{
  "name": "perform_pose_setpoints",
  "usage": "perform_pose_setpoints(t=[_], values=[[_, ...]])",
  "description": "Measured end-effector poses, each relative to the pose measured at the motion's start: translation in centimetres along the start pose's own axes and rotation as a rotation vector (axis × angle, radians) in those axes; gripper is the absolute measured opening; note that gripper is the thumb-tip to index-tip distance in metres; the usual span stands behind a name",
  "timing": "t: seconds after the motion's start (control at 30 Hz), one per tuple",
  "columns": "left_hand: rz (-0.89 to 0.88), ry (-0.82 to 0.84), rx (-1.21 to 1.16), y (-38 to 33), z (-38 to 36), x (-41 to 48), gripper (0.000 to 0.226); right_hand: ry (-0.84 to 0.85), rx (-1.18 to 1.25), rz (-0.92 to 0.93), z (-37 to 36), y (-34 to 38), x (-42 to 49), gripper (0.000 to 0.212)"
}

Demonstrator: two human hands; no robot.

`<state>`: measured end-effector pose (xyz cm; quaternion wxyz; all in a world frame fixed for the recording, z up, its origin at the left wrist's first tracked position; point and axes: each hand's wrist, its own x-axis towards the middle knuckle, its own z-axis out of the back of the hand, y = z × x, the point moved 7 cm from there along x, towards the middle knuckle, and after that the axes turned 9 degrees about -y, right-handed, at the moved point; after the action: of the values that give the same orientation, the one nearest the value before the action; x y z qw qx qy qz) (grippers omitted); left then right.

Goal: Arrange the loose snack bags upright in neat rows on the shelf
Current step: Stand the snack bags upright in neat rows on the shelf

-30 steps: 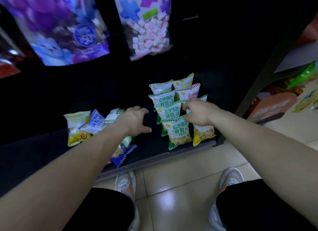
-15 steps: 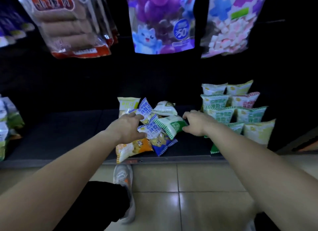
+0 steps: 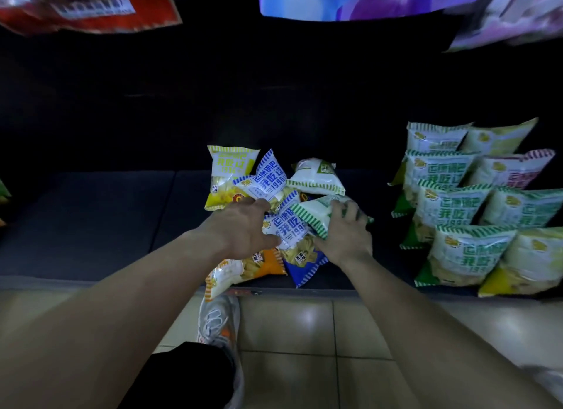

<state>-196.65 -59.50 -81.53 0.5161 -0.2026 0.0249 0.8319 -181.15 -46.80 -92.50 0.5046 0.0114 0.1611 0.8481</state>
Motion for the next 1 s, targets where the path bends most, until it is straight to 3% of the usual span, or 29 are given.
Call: perform_pose_setpoints(t=[0.2,0.37,0.6,0.8,1.0], values=[[-0.002,0.056,-0.001,-0.4,-0.1,-0.1,0.079,-0.079,-0.039,0.106,3.1,-1.1,0.1,0.066],[-0.039,0.065,0.010,-2.4,0.9,-0.3,0.074,-0.022,0.051,0.137,8.2,-3.2,0.1,0.043],[-0.078,0.017,0.015,-5.6,2.0,-1.8,0.070,0.148,0.082,0.020,8.3,-7.2,-2.0,0.045],[-0.070,0.031,0.034,-5.3,1.7,-2.2,0.070,0.124,0.007,0.010,8.1,-6.5,-2.9,0.076],[-0.053,0.027,0.028,-5.0,2.2,-1.4,0.072,0.090,-0.092,0.092,9.6,-5.4,-2.7,0.076]])
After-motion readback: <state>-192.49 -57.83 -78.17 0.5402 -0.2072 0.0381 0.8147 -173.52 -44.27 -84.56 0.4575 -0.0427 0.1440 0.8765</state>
